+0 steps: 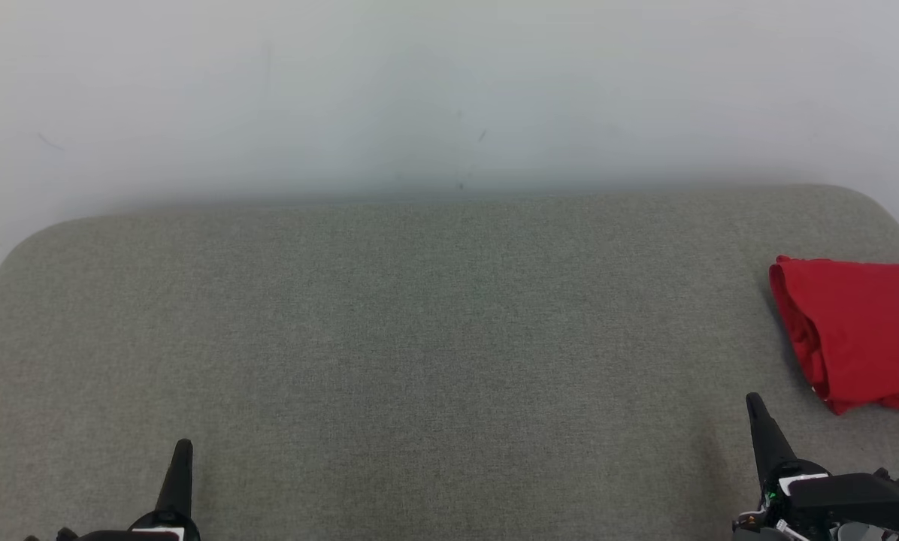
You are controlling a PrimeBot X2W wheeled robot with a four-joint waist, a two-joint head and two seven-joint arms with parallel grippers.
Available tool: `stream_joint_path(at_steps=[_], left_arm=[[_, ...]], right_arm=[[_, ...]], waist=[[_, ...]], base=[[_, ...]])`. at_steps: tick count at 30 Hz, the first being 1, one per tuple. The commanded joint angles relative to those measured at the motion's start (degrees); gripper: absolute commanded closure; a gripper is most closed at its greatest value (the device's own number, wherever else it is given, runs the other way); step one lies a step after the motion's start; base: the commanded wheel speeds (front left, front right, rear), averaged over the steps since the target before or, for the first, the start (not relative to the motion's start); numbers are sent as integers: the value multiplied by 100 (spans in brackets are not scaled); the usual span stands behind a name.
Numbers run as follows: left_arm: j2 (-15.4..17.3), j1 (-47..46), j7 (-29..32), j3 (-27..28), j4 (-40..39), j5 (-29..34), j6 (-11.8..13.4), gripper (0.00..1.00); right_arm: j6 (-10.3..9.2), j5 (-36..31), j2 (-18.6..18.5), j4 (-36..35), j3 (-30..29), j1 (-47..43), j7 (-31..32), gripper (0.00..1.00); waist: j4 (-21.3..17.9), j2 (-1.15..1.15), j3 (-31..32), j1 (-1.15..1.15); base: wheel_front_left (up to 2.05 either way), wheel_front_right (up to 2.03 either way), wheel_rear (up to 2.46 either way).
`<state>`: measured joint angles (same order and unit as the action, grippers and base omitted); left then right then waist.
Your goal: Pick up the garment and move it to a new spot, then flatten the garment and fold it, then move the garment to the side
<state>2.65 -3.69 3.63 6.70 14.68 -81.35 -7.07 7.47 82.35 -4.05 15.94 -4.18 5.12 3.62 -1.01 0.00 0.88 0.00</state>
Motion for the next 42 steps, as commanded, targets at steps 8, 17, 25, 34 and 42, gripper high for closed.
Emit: stream_joint_path(at_steps=[8, 17, 25, 34, 42], left_arm=[[31, -165, 111, -4, -53, -404, -39, 100], [32, -224, 202, -10, -61, -717, -53, 100], [34, -269, 287, -13, -70, -1038, -46, 100], [35, -291, 303, -15, -72, -1119, -51, 100], [34, -291, 303, -14, -73, -1119, -51, 100]], right_arm=[[4, 369, 51, -102, -100, 95, 125, 100], [4, 670, 88, -147, -170, 108, 202, 100], [4, 943, 119, -195, -234, 126, 287, 100], [4, 1009, 129, -204, -253, 131, 312, 100], [4, 1009, 128, -203, -252, 130, 311, 100]], waist=[[31, 0, -32, 0], [60, 0, -63, 0], [89, 0, -93, 0], [101, 0, -105, 0], [101, 0, -105, 0]], base=[[0, 0, 0], [0, 0, 0], [0, 0, 0], [0, 0, 0], [0, 0, 0]])
